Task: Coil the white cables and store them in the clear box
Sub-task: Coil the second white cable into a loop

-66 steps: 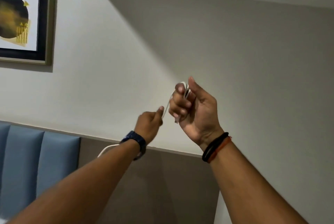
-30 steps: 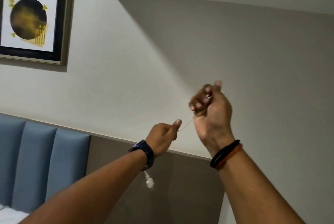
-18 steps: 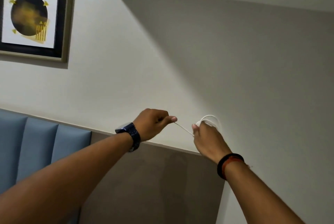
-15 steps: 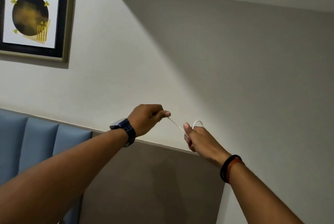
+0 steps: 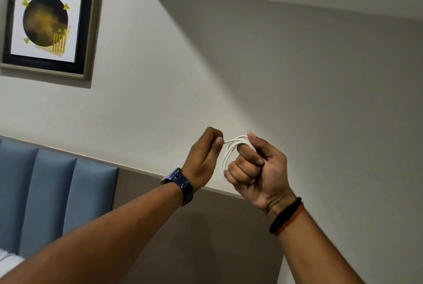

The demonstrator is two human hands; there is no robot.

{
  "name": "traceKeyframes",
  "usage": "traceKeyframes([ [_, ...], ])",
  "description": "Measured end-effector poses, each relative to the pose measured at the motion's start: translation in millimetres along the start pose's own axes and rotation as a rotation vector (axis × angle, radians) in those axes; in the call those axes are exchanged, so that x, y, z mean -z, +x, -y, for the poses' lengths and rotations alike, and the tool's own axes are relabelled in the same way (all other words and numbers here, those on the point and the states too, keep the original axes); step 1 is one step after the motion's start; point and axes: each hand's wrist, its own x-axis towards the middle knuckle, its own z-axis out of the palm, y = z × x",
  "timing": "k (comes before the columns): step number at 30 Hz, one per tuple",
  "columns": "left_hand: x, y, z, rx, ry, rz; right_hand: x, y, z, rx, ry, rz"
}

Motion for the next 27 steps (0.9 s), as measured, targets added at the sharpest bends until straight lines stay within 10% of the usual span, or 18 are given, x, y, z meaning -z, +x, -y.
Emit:
traceKeyframes([
  [13, -15, -13, -5, -0.125, 0.309, -0.136, 15, -9, 4, 0.055, 0.042, -0.092],
  [27, -10, -5, -29, 0.622, -0.580, 0.098, 25, -7, -2, 0.075, -0.014, -0.147],
])
